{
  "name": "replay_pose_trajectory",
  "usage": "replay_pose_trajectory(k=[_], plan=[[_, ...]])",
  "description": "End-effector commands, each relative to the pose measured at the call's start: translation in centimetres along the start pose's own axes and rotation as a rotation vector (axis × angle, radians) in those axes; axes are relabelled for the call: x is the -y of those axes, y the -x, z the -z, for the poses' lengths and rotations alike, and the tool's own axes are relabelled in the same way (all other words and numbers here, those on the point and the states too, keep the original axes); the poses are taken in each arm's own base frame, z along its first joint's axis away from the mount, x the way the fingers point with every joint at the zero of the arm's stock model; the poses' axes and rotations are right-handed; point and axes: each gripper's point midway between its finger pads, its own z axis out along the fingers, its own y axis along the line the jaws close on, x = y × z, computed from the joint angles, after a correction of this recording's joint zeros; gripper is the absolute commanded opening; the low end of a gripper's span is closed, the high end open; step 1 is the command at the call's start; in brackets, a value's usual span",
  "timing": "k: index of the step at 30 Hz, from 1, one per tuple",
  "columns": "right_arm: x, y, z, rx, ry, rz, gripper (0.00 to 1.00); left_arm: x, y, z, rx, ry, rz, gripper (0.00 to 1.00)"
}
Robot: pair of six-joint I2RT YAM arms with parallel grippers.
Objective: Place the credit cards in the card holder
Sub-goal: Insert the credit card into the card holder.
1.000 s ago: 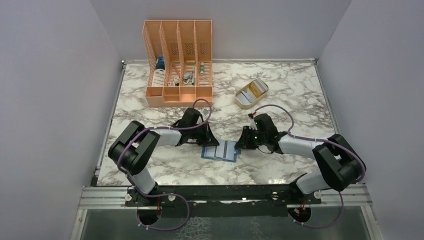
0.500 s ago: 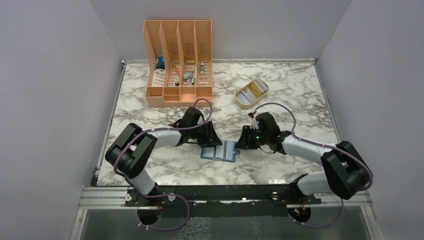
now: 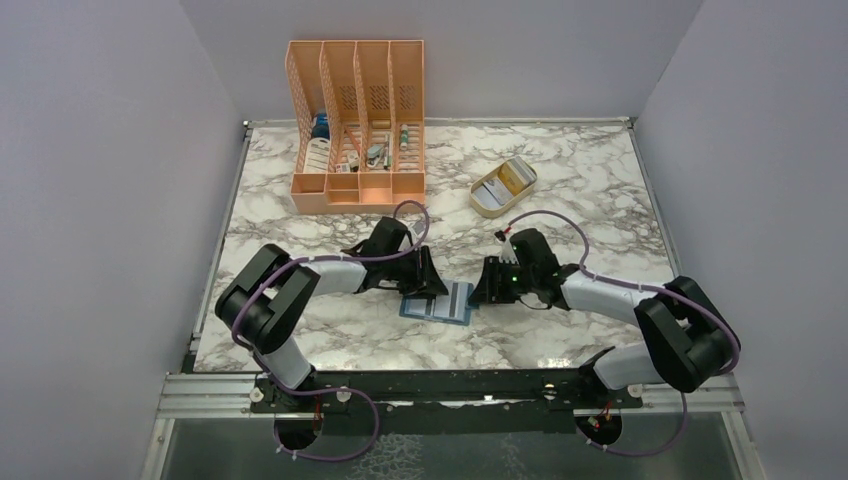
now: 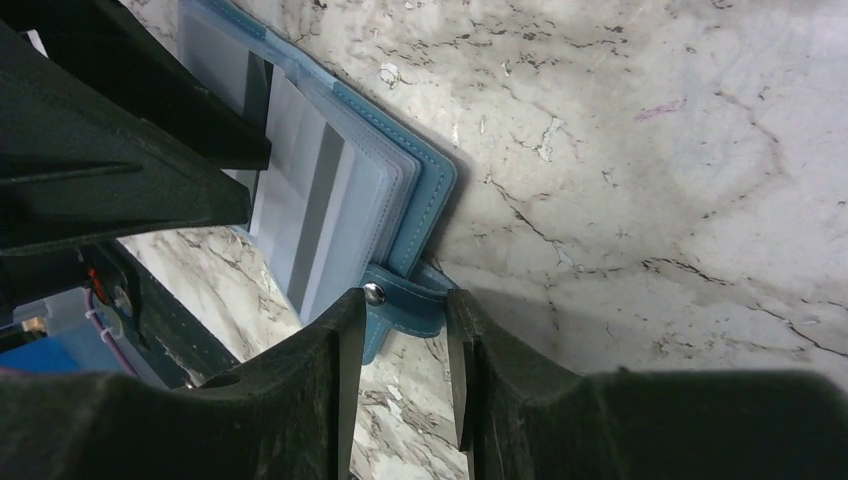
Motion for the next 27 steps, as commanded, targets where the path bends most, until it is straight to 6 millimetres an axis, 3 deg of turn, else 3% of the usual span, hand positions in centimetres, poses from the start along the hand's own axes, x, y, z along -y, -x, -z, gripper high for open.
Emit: replay_pose_trajectory(k=[1,8,15,20,27], plan=[[-0.8,-0.5,-0.3,-0.01,0.06,0.023,0.36,0.4,-1.1,-0.7,-0.045,-0.006,-0.018,0.42],[-1.9,-0.9,-0.3,0.0,0.135,-0.015,0.36,2.2,-1.2,-0.7,-0.056,-0.073,-0.004,0.35],[-2.4,-1.1,-0.7,-0.003,0.162,-0.024,0.36,3.6,-0.4,-0.3,-0.025,-0.113,-0.031,0.35],[-3.0,-1.1,-0.9,-0.017,0.18,-0.017,0.36,2.3,-0.3,-0.2,-0.004,-0.048,-0.023,0.35],[-2.6,-1.5,-0.1,-0.052,0.143,0.08,0.36,2.0,1.6,2.1,0.067,-0.007,-0.023,0.4]])
